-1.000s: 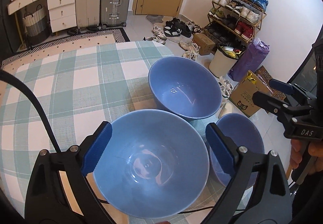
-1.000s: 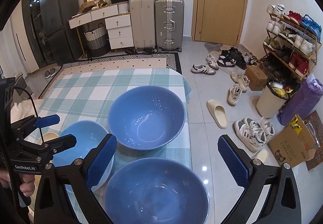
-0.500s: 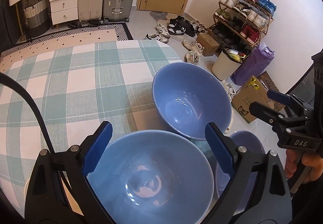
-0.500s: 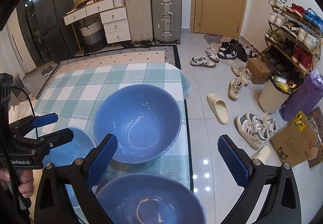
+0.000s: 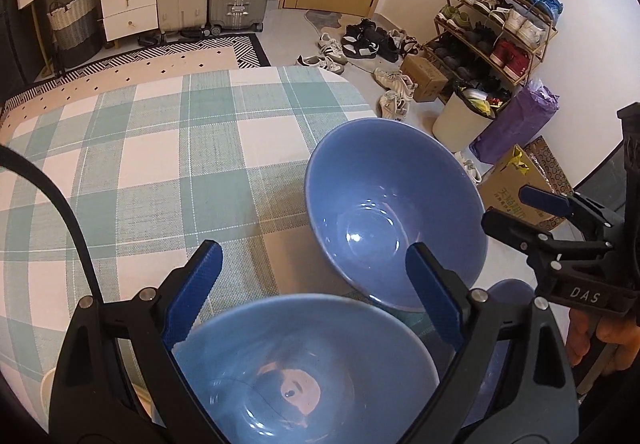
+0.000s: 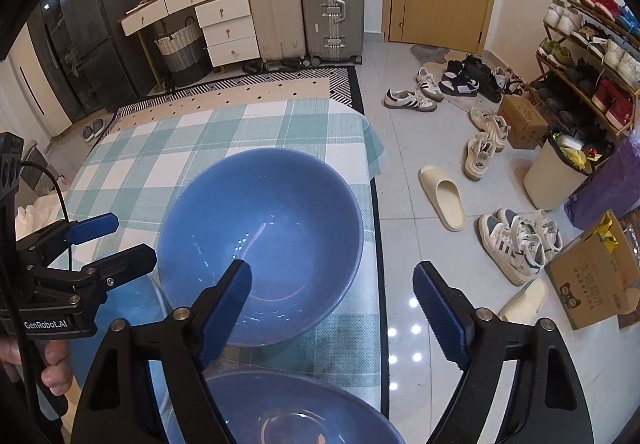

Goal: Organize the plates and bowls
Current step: 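Close the left gripper on a blue bowl rim while the right gripper grips its rim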

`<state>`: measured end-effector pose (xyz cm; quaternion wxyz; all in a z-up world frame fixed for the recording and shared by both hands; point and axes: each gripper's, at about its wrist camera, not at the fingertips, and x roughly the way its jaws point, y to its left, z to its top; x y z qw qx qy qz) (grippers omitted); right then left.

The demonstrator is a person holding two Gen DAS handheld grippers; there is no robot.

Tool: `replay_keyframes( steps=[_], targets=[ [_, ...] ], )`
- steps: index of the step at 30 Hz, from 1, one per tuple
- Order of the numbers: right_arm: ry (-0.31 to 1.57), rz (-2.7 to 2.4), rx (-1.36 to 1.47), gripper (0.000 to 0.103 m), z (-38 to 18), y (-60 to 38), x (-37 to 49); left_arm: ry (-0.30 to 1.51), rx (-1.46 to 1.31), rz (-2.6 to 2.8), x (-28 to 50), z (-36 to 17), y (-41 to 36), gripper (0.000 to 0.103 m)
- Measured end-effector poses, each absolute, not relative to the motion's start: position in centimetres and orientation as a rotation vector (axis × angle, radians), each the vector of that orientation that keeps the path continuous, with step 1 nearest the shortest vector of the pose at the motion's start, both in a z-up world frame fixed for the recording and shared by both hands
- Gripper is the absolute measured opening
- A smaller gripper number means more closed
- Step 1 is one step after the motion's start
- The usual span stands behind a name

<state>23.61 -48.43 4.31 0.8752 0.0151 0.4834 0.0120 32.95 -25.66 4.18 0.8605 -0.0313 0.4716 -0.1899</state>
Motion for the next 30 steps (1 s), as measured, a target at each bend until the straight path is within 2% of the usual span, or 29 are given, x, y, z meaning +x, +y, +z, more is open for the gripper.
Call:
replay_keyframes(
  steps=[3,6,10,11,15,19,23,26,30],
  targets=[
    [1.029,0.027,0.024,0.075,3.4,-48.4,24.2,0.997,-0.054,-0.393,33.4,3.6,-26.1,0.088],
    [1.043,0.033,0.013,0.074,2.6,-48.5,24.7,1.003,-0.043,-0.382,33.8,3.0,-26.4,0.082],
    [1.064,0.035,0.017,0.065,1.7,-48.8,25.4,1.023,-0.03,-0.384,34.5,2.1,-26.9,0.066],
    [1.066,0.034,0.016,0.065,1.4,-48.9,25.5,1.026,-0.023,-0.383,34.6,1.9,-27.1,0.064],
    [1.074,0.012,0.012,0.051,0.6,-49.3,26.0,1.031,-0.003,-0.388,34.9,1.3,-27.7,0.055],
    [1.078,0.007,0.013,0.043,0.0,-49.7,26.3,1.04,0.008,-0.395,35.2,0.7,-28.3,0.039],
    [1.075,0.002,0.001,0.029,-0.3,-49.9,26.4,1.039,0.004,-0.411,35.3,0.5,-28.5,0.029],
    [1.067,0.013,-0.011,0.024,-0.4,-49.7,26.3,1.03,0.011,-0.423,35.4,0.6,-28.8,0.019],
    [1.048,0.029,-0.04,0.015,-0.3,-49.1,26.2,1.022,0.016,-0.417,35.3,0.7,-28.9,0.016]
  ],
)
